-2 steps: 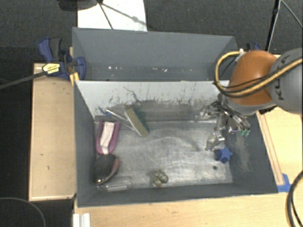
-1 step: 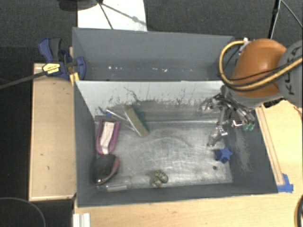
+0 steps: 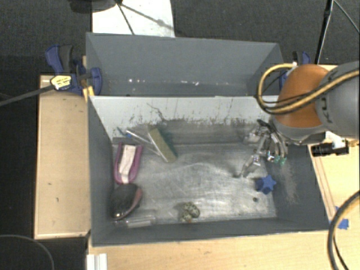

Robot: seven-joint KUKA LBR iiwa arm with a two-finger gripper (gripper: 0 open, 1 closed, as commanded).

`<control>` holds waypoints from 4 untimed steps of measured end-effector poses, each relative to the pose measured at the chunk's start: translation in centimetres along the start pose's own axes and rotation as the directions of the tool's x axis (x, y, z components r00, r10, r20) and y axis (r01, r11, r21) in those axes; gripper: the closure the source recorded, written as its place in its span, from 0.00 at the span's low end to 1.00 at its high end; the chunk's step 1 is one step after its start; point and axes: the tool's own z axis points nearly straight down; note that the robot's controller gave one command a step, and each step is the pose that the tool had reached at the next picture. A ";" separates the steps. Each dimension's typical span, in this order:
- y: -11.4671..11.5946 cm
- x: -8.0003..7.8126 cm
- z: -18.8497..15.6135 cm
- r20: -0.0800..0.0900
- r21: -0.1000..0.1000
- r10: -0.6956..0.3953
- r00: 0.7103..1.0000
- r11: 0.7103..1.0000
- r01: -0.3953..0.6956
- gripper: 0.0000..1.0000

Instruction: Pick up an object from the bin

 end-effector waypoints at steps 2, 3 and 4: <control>1.5 6.9 -14.1 0.007 -0.001 -0.059 0.998 0.998 0.059 0.00; 4.1 7.8 -12.5 0.001 -0.001 -0.001 1.000 1.000 0.001 0.00; 5.7 3.7 -12.1 0.008 -0.003 0.229 0.973 0.973 -0.229 0.00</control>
Offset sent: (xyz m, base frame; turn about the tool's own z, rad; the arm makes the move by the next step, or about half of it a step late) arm 0.0031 0.0185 0.0822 0.0289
